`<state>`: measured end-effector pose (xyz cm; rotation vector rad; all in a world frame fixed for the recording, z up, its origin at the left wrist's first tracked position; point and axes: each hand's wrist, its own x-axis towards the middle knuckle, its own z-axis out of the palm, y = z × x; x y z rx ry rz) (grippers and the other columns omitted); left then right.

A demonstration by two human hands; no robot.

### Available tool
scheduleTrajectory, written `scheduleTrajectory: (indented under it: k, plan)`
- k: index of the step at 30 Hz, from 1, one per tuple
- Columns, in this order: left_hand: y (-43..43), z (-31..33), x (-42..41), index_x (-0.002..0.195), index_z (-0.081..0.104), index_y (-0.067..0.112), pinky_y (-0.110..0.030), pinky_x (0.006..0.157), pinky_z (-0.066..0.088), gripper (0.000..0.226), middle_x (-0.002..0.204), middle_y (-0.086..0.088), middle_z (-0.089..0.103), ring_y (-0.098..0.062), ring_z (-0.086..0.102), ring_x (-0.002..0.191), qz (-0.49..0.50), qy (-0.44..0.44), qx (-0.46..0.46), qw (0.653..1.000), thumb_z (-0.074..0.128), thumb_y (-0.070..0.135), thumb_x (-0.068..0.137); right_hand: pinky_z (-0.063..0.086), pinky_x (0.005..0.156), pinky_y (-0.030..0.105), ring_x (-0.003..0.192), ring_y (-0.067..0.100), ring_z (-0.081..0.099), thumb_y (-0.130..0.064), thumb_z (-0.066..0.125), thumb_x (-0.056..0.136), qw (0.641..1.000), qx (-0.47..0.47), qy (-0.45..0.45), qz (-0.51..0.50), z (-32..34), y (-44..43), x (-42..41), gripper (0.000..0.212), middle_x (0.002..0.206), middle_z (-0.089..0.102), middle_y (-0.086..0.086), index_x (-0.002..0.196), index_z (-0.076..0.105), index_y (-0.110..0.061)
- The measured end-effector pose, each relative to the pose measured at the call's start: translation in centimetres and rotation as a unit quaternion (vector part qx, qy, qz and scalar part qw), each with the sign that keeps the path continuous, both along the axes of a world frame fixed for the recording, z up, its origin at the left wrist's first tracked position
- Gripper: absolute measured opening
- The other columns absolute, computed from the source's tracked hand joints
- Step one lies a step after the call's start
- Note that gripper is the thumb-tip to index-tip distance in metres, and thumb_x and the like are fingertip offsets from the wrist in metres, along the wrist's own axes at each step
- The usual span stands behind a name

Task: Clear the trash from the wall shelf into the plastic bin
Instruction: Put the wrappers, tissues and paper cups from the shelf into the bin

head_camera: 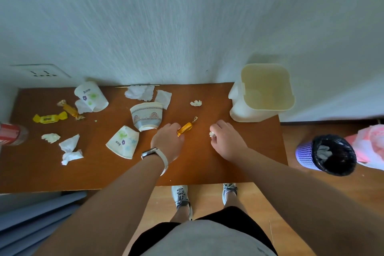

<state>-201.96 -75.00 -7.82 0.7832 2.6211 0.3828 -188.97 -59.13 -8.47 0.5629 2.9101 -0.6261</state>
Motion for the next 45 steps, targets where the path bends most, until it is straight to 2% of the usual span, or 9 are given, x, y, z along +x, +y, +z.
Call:
scheduleTrajectory:
  k: [4, 7, 12, 18, 27, 32, 37, 42, 45]
  plan:
    - [-0.6, 0.9, 0.9, 0.117, 0.062, 0.019, -0.025, 0.068, 0.051, 0.027, 0.098, 0.004, 0.063, -0.013, 0.057, 0.083, 0.008, -0.043, 0.055, 0.998, 0.055, 0.032, 0.095, 0.035, 0.063, 0.028, 0.079, 0.021, 0.047, -0.007, 0.059, 0.082, 1.000, -0.012, -0.026, 0.004, 0.4, -0.2, 0.8, 0.012, 0.090, 0.049, 0.003, 0.094, 0.058, -0.008]
    - [-0.8, 1.5, 1.8, 0.116, 0.063, 0.018, -0.015, 0.061, 0.039, 0.026, 0.096, 0.007, 0.062, -0.010, 0.056, 0.082, 0.017, -0.049, 0.095, 0.994, 0.056, 0.032, 0.095, 0.033, 0.059, 0.026, 0.076, 0.016, 0.042, -0.016, 0.056, 0.083, 0.998, -0.005, -0.058, 0.026, 0.6, -0.1, 1.7, 0.016, 0.088, 0.040, -0.003, 0.099, 0.054, -0.014]
    - [0.0, 2.6, 2.9, 0.118, 0.063, 0.018, -0.013, 0.064, 0.040, 0.028, 0.099, 0.005, 0.063, -0.011, 0.057, 0.085, 0.014, -0.050, 0.111, 0.992, 0.057, 0.033, 0.095, 0.044, 0.062, 0.029, 0.079, 0.016, 0.043, -0.021, 0.054, 0.086, 0.995, -0.002, -0.090, 0.036, 1.1, 0.0, 1.7, 0.019, 0.090, 0.039, -0.002, 0.105, 0.051, -0.018]
    - [1.6, 4.7, 2.8, 0.116, 0.064, 0.017, -0.012, 0.064, 0.037, 0.027, 0.096, 0.006, 0.063, -0.012, 0.057, 0.085, 0.010, -0.039, 0.153, 0.987, 0.060, 0.032, 0.094, 0.041, 0.062, 0.030, 0.075, 0.017, 0.044, -0.024, 0.052, 0.084, 0.992, -0.037, -0.116, 0.018, 1.7, 0.6, 2.7, 0.013, 0.083, 0.042, -0.002, 0.085, 0.040, -0.020]
    - [4.9, 7.2, 2.8, 0.113, 0.066, 0.020, -0.017, 0.067, 0.041, 0.026, 0.097, 0.008, 0.064, -0.010, 0.058, 0.088, -0.013, -0.036, 0.198, 0.980, 0.060, 0.035, 0.093, 0.053, 0.068, 0.036, 0.073, 0.013, 0.051, -0.027, 0.055, 0.083, 0.996, -0.055, -0.019, -0.070, 6.5, 2.4, 5.5, 0.011, 0.088, 0.049, -0.005, 0.092, 0.051, -0.022]
    - [7.1, 9.0, 2.7, 0.111, 0.065, 0.023, -0.015, 0.064, 0.036, 0.022, 0.095, 0.011, 0.062, -0.007, 0.056, 0.086, -0.035, -0.037, 0.216, 0.975, 0.060, 0.034, 0.093, 0.055, 0.073, 0.035, 0.081, 0.013, 0.057, -0.031, 0.059, 0.086, 0.991, -0.069, 0.038, -0.110, 9.9, 3.6, 6.5, 0.015, 0.100, 0.053, -0.009, 0.100, 0.053, -0.027]
    - [9.6, 11.0, 2.9, 0.103, 0.064, 0.032, -0.014, 0.064, 0.035, 0.012, 0.090, 0.019, 0.061, -0.002, 0.055, 0.083, -0.046, -0.030, 0.221, 0.974, 0.061, 0.036, 0.092, 0.053, 0.068, 0.030, 0.077, 0.010, 0.055, -0.028, 0.061, 0.086, 0.978, -0.057, 0.117, -0.164, 13.0, 6.1, 6.7, 0.015, 0.099, 0.052, -0.011, 0.095, 0.049, -0.031]
    - [12.0, 12.6, 3.7, 0.086, 0.059, 0.042, -0.018, 0.059, 0.043, 0.007, 0.080, 0.020, 0.061, -0.004, 0.058, 0.076, -0.076, -0.045, 0.221, 0.971, 0.059, 0.038, 0.092, 0.049, 0.068, 0.032, 0.079, 0.011, 0.053, -0.030, 0.060, 0.084, 0.968, -0.045, 0.117, -0.216, 13.8, 10.2, 6.1, 0.017, 0.097, 0.051, -0.011, 0.100, 0.054, -0.027]
    - [13.3, 12.9, 3.8, 0.098, 0.063, 0.034, -0.017, 0.058, 0.043, 0.009, 0.084, 0.019, 0.061, -0.006, 0.058, 0.075, -0.085, -0.036, 0.195, 0.976, 0.057, 0.040, 0.093, 0.045, 0.067, 0.030, 0.080, 0.012, 0.053, -0.034, 0.058, 0.083, 0.972, -0.048, 0.112, -0.203, 13.2, 11.7, 5.8, 0.019, 0.098, 0.049, -0.012, 0.101, 0.053, -0.028]
